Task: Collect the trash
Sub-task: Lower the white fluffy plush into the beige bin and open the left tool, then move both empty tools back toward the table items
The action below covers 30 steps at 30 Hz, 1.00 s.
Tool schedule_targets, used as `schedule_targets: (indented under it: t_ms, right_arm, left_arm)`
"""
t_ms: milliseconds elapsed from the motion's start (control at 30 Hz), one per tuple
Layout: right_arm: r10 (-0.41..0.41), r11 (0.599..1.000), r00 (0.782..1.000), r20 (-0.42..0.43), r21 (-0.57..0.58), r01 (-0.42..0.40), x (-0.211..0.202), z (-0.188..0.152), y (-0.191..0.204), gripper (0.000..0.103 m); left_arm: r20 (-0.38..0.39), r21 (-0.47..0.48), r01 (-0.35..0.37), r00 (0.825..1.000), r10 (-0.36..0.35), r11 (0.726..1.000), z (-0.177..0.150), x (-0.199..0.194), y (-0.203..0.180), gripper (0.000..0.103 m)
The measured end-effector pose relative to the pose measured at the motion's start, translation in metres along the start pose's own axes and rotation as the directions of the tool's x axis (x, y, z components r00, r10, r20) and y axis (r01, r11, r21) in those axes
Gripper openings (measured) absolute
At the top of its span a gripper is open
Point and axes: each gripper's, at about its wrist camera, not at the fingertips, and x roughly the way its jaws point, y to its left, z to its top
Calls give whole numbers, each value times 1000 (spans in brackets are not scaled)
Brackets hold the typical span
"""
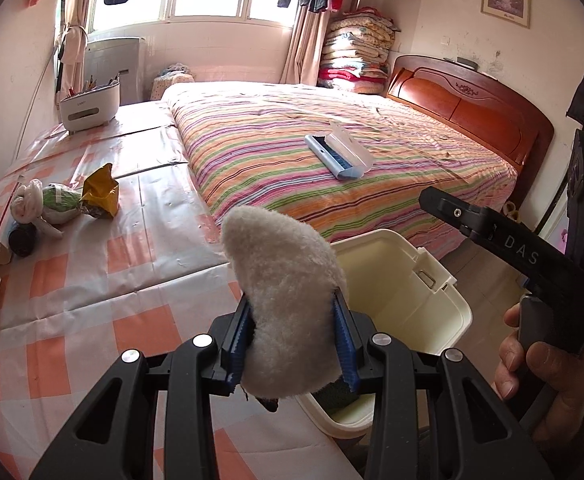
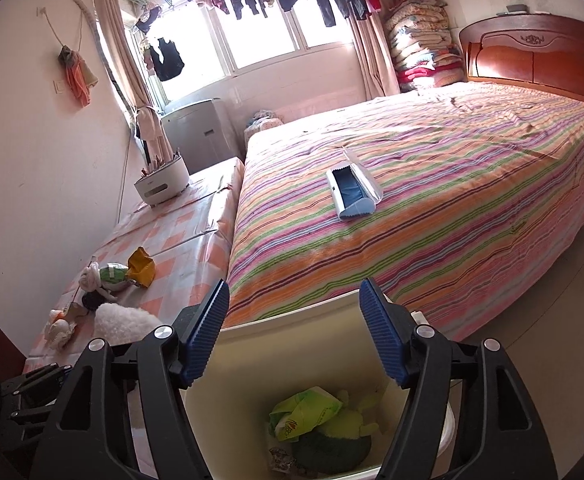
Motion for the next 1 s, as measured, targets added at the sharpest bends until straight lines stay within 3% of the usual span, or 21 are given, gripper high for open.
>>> schedule_targets:
  t_ms: [233,333,433,600,833,1000]
  right_arm:
    - [-14,999,1000,18,41,13,-5,4,-12,70]
    - [-15,998,1000,20,58,14,-5,5,-16,71]
    - [-20,996,1000,22,82,18,-4,6,-19,75]
    - [-1,997,1000,18,82,-1,0,7,-10,75]
    - [49,999,999,-17,8,-49,16,4,30,75]
    - [93,993,994,-48,-65,-96,32,0,70,76]
  left_arm:
    - [-12,63,33,999,-32,997,3,6,-25,45]
    - [2,80,11,1000,-11,997,4,5,-30,51]
    - [19,88,-24,1000,22,996,7,2,-27,65]
    - [44,82,-98,995,94,992,15,-7,-6,69]
    - [61,54,-237,970,234,970,16,-20,52,70]
    - [94,-31,-354,930,355,935,17,-41,103,70]
